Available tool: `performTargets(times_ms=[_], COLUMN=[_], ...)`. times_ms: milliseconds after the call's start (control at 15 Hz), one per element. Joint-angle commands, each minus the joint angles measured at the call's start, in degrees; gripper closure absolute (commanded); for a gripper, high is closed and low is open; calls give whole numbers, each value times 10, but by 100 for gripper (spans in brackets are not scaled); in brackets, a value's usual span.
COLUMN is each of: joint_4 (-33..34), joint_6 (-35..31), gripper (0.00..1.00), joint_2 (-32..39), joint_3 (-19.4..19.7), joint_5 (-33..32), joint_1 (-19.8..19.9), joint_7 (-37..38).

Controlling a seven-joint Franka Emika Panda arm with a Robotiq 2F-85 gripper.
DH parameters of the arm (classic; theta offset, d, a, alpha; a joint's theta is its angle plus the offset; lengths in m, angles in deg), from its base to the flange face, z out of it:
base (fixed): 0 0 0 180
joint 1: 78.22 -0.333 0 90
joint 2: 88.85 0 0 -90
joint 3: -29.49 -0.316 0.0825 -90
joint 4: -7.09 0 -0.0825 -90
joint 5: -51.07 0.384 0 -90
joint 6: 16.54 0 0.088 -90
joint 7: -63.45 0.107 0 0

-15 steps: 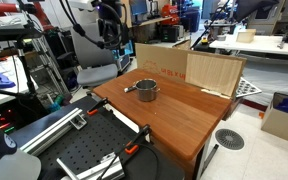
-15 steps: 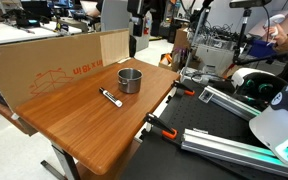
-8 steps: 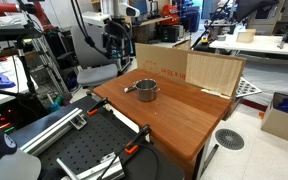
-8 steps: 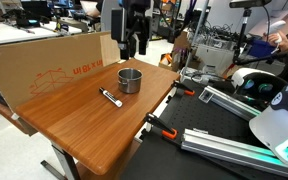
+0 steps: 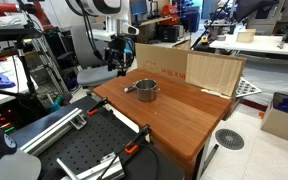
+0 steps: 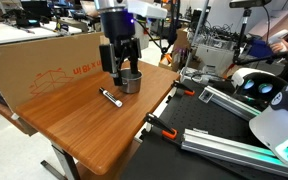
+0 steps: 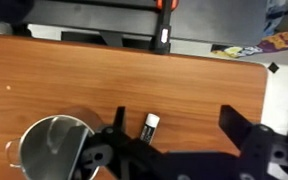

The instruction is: Put the black marker inside the silver pot

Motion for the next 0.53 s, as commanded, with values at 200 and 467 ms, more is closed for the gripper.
performTargets(times_ms=[200,467], joint_4=[74,107], joint_6=[27,18], gripper=[0,0], joint_2=[93,138], joint_3=[6,5], joint_5=[-36,-35], joint_1=[-18,-30], joint_7=[48,60])
